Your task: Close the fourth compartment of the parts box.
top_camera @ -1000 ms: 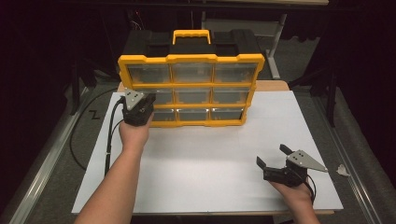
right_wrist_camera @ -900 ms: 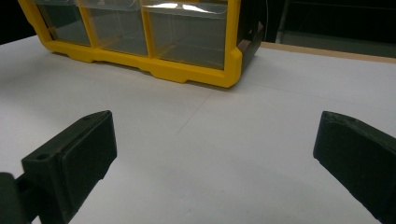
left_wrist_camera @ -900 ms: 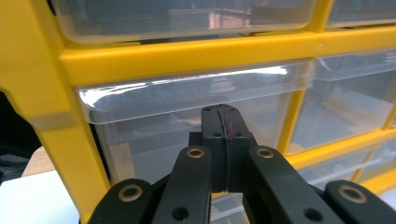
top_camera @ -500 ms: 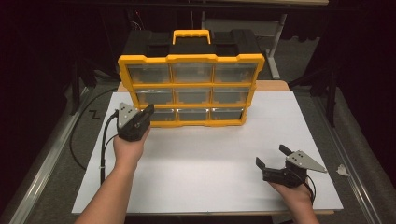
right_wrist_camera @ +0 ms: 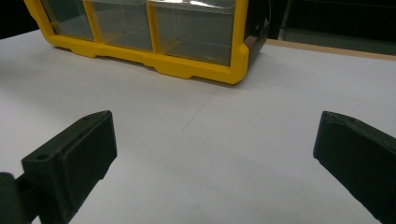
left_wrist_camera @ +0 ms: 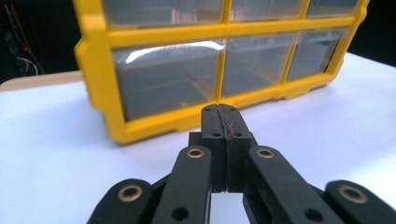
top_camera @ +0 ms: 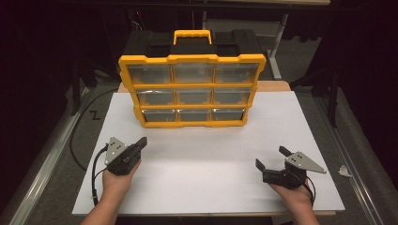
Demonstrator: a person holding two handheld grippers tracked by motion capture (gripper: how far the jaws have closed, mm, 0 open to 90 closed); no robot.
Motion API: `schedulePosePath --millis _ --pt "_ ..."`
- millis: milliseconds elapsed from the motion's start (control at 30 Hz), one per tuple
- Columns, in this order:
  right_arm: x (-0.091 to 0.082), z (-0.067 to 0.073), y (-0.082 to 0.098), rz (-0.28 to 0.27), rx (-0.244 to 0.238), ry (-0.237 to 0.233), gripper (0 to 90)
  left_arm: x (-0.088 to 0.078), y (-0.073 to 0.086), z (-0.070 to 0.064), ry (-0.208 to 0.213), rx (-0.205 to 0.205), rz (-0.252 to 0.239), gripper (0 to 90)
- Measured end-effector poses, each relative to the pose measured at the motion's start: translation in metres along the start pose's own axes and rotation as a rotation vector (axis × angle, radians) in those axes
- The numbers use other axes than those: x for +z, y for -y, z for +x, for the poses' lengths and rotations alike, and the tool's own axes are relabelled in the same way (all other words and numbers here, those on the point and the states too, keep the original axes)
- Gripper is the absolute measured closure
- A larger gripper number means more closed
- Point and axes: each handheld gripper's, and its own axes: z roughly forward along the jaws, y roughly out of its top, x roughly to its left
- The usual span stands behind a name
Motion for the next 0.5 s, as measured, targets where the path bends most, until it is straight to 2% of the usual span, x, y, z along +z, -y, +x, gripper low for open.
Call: schedulePosePath --millis 100,200,233,300,400,500 --pt "0.0 -0.001 0.002 0.005 -0.002 0.0 0.7 -0.011 0.01 0.001 -0.011 0.004 -0.031 89.5" --pt "-0.001 -0.002 0.003 0.006 -0.002 0.002 0.7 -0.019 0.015 0.003 -0.009 -0.018 -0.044 89.4" --pt "-0.002 -0.003 0.004 0.009 0.001 0.004 0.7 -0.025 0.012 0.002 -0.016 0.015 -0.062 89.1" --pt "-0.002 -0.004 0.004 0.009 0.009 0.005 0.7 -0.028 0.01 0.0 -0.003 0.023 -0.079 86.8" --pt "-0.001 -0.005 0.004 0.011 0.008 0.006 0.7 -0.026 0.011 -0.001 0.011 0.025 -0.075 86.3" --pt "0.0 -0.004 0.005 0.02 0.013 0.011 0.7 -0.02 0.014 0.001 0.039 0.02 -0.046 81.2"
